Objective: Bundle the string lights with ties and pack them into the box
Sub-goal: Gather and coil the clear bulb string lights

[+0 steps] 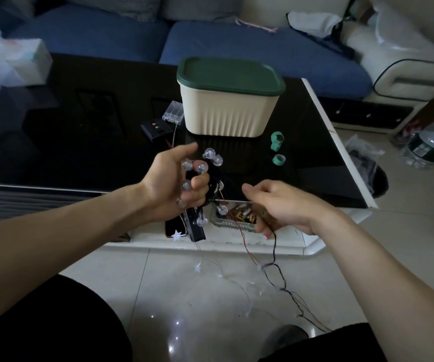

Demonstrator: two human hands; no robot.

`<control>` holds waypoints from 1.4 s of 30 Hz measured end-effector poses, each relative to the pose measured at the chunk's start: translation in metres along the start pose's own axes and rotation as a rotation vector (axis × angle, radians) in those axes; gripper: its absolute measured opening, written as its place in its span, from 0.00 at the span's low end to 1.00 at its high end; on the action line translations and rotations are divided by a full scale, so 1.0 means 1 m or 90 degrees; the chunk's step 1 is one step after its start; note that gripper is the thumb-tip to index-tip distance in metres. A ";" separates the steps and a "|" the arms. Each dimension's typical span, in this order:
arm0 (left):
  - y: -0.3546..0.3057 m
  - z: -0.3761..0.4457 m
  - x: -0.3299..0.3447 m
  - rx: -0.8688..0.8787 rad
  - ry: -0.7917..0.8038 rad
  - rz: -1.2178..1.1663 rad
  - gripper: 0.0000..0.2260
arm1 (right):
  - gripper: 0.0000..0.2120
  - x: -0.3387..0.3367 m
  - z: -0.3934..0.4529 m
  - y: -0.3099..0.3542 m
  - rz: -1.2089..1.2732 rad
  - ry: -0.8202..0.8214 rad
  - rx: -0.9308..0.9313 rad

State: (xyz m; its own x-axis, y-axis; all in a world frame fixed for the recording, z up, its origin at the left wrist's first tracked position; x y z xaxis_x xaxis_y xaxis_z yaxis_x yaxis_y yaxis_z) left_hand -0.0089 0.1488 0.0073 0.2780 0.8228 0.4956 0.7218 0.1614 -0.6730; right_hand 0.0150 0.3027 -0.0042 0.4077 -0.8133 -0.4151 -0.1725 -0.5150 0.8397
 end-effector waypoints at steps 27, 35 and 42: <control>0.003 0.003 -0.002 0.095 -0.135 0.155 0.17 | 0.15 0.021 -0.022 0.080 -0.218 -0.131 -0.360; 0.022 0.007 0.009 0.041 -0.089 0.254 0.14 | 0.19 0.034 -0.024 0.079 -0.260 -0.016 -0.367; 0.036 0.010 0.023 -0.042 -0.019 0.315 0.17 | 0.25 0.015 -0.030 0.094 -0.258 -0.220 -0.446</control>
State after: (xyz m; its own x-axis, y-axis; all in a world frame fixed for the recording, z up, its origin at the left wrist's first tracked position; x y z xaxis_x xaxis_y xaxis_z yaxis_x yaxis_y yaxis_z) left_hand 0.0172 0.1787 -0.0105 0.5795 0.8077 0.1087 0.5464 -0.2861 -0.7871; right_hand 0.0321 0.2504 0.0788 0.0048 -0.6991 -0.7150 0.5626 -0.5893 0.5799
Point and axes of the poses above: each hand's wrist, its own z-axis towards the middle knuckle, its own x-axis out of the palm, y = z × x, the point moved 10 cm from there along z, towards the middle knuckle, and after that the axes turned 14 degrees about -x, right-handed, at the moved point
